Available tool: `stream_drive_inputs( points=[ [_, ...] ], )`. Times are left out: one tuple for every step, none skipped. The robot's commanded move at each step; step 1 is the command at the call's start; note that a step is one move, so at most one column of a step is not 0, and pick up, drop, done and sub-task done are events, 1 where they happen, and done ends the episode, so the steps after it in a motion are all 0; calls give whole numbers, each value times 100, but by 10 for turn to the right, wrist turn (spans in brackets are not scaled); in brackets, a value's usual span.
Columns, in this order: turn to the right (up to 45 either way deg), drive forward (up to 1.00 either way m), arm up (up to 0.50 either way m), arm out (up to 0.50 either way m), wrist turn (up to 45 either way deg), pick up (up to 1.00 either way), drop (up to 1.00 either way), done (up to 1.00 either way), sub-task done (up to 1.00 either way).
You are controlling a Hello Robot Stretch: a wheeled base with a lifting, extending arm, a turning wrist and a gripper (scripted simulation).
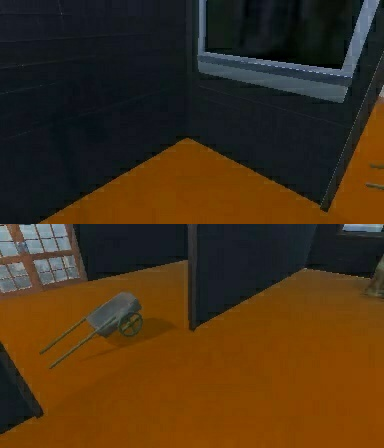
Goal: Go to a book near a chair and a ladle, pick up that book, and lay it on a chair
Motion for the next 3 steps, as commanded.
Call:
stream_drive_inputs(
  points=[
    [0, 35, 0, 0, 0, 0, 0, 0, 0],
    [-420, 0, 0, 0, 0, 0, 0, 0, 0],
    [0, 50, 0, 0, 0, 0, 0, 0, 0]
  ],
)
